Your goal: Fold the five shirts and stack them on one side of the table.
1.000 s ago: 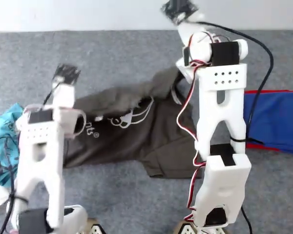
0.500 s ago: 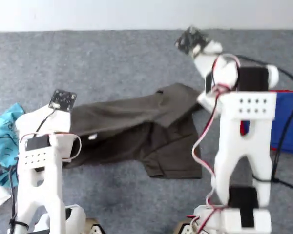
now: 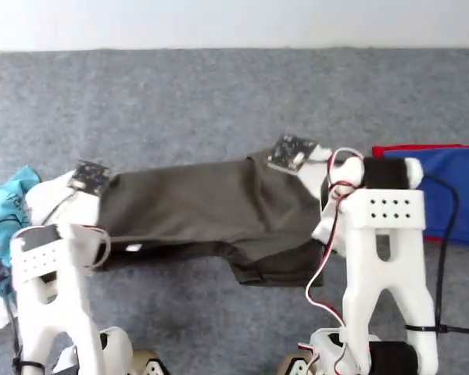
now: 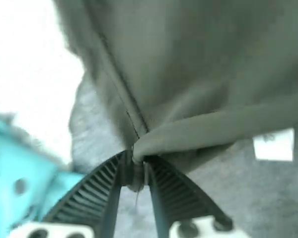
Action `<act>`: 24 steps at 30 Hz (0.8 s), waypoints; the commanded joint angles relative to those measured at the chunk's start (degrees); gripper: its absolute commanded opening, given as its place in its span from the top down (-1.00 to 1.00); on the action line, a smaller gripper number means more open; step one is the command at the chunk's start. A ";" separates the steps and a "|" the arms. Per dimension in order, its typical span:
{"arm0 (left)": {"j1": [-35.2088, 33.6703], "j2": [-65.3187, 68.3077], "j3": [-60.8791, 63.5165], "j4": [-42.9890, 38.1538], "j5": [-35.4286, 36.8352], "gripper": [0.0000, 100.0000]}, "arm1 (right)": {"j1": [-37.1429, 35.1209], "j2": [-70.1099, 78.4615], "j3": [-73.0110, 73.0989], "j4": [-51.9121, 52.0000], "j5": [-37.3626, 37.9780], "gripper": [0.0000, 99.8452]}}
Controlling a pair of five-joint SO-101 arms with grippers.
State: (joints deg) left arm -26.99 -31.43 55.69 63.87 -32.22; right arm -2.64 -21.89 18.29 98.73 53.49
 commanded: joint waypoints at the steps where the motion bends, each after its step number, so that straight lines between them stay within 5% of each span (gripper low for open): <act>1: -1.67 -1.14 -3.82 0.35 -1.67 0.97 | 0.22 -1.45 4.57 -4.18 0.18 0.98; 8: 6.24 -1.05 6.37 -8.79 -1.49 0.97 | -0.04 -1.45 10.02 -6.81 0.35 0.98; 14: 6.77 -1.05 7.43 -7.56 1.49 0.93 | -0.13 -1.45 10.55 -6.99 0.18 0.97; 21: 6.59 -1.49 4.79 -0.53 0.79 0.73 | -0.31 -1.54 10.46 -6.29 0.18 0.46; 24: 6.51 -1.49 -0.22 4.48 0.88 0.72 | -0.31 -1.89 9.93 -5.93 0.18 0.40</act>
State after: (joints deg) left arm -20.75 -31.52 60.79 64.31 -31.60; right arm -2.64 -21.89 29.27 92.31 53.49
